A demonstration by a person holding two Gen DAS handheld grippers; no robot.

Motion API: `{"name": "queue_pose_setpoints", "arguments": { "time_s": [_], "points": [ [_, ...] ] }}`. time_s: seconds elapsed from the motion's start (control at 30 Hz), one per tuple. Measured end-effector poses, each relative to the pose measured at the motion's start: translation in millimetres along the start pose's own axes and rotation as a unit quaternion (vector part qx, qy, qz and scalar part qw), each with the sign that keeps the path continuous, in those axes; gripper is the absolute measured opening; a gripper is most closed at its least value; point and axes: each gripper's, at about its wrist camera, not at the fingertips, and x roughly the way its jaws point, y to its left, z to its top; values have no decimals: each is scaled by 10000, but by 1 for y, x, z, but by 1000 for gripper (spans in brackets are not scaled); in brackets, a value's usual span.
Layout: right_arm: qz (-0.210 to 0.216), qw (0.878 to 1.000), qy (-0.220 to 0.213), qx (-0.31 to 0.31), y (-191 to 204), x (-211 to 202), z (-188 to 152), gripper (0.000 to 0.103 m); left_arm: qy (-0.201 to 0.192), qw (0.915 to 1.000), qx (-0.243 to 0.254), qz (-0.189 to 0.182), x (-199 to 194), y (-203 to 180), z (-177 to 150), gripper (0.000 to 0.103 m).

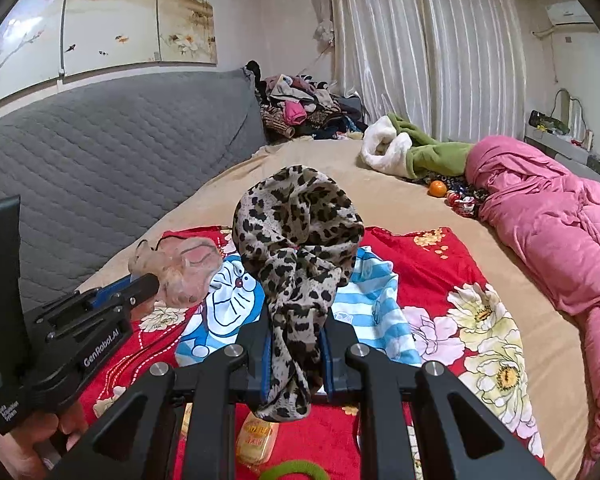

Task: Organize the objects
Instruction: 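Lift both held scrunchies and carry them over the striped Doraemon tray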

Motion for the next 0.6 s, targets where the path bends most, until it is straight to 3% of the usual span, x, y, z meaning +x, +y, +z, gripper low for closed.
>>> {"name": "queue_pose_setpoints", "arguments": {
  "time_s": [0.6],
  "points": [
    [-188,9997,165,-1,-15,65,8,19,257,9993,-9,268,70,4,4,12]
  ]
}}
